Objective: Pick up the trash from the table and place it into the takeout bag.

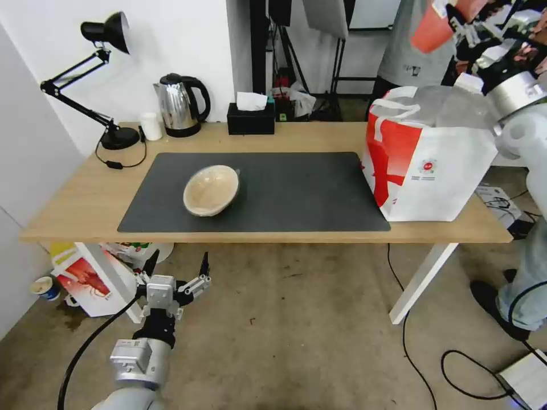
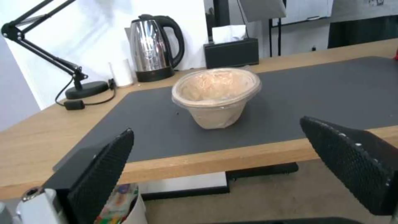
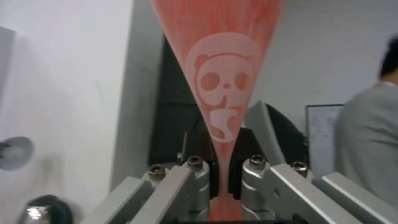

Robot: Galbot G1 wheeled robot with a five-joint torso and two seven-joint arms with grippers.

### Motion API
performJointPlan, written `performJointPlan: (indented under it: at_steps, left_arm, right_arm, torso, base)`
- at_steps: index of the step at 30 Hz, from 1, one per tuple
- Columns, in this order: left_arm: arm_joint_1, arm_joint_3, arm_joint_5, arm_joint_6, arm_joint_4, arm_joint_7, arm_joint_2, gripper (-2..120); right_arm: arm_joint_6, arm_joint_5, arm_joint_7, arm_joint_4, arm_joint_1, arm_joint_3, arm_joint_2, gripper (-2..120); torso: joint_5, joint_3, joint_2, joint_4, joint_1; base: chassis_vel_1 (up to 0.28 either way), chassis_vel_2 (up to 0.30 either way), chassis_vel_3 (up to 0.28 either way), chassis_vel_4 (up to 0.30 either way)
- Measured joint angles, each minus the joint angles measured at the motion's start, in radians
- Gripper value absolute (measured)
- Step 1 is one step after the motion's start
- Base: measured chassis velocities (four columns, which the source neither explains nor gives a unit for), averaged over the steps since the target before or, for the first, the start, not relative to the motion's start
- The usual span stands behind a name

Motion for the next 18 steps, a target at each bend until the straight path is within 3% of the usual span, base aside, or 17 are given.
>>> performJointPlan:
  at_steps: [4,18]
  left_arm:
    - [0.000,0.000,0.000,0.000,0.000,0.000,0.000,100]
    - [0.000,0.000,0.000,0.000,0.000,0.000,0.000,100]
  right_arm:
    - [0.018,-0.041,-0.013,-0.080,0.000,0.012,0.031,2]
    - [0.034,-0.153,-0.011,-0.170,0.031,0.012,0.110,2]
  torso:
    - [0.0000,0.000,0.000,-0.0001,0.000]
    - [-0.0001,0.000,0.000,-0.0001,0.000]
  base:
    - [0.000,0.000,0.000,0.000]
    - [0.000,0.000,0.000,0.000]
